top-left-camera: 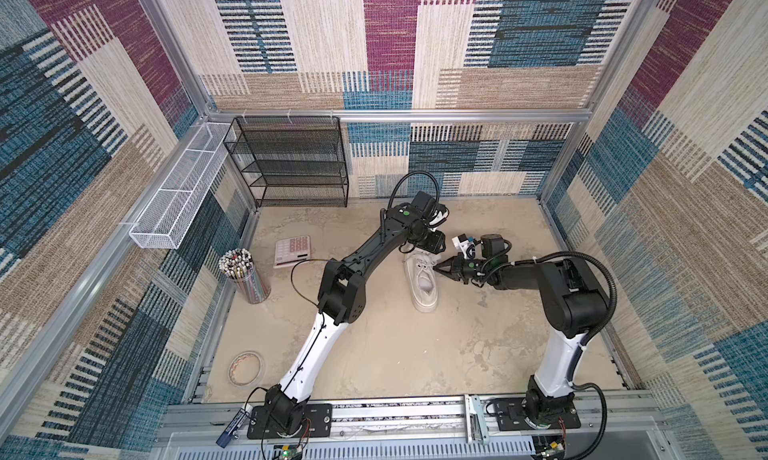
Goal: Tie the shoes
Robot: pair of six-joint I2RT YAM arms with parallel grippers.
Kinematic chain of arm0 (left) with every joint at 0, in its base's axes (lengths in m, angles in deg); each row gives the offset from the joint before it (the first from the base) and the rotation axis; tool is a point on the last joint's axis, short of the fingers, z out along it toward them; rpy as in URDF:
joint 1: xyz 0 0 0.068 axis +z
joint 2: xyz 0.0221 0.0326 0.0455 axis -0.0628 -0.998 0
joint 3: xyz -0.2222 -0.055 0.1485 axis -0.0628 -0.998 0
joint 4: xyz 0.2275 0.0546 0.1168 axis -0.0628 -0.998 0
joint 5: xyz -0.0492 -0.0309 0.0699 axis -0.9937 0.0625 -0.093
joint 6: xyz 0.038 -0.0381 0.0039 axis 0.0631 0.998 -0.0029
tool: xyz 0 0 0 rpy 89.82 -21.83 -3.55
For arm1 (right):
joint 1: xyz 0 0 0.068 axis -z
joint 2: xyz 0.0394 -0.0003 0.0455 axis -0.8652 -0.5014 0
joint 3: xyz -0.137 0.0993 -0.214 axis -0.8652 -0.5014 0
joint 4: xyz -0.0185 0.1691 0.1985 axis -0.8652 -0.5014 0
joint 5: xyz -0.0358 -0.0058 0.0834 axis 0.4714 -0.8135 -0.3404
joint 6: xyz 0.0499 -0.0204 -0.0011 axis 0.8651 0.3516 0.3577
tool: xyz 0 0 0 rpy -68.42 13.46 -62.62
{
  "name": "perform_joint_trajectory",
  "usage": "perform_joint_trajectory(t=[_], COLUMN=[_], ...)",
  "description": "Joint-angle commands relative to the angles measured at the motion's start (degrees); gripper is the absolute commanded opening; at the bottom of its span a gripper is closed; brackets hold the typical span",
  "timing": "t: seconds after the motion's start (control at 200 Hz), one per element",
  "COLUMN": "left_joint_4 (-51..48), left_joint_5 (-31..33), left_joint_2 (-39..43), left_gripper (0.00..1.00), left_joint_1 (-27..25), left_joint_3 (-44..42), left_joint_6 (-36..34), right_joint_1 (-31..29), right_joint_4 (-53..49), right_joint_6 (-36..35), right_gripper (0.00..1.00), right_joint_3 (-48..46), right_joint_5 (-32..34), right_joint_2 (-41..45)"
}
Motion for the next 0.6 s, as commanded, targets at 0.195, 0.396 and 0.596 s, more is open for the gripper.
perform_joint_trajectory(t=[0.195,0.396,0.596], left_joint_4=[0.13,0.14,-0.26], left_joint_5=[0.22,2.41,5.37], left_joint_2=[-1.37,-1.88,-1.66], left_gripper=[0.52,0.5,0.0], left_joint_1=[-0.69,-1.38,-1.27], left_joint_3=[-0.43,-0.53,-0.41], left_joint_6=[-2.29,-3.82,-3.51], right_joint_1=[-0.02,-0.06,-0.06], right_joint_4=[0.41,0.42,0.07], right_joint_6=[-0.25,-0.23,-0.46], right_gripper=[0.0,0.0,0.0], right_joint_3=[0.63,0.61,0.68], right_joint_5=[-0.33,-0.46,-0.43], right_joint_2=[-0.32,-0.33,-0.2])
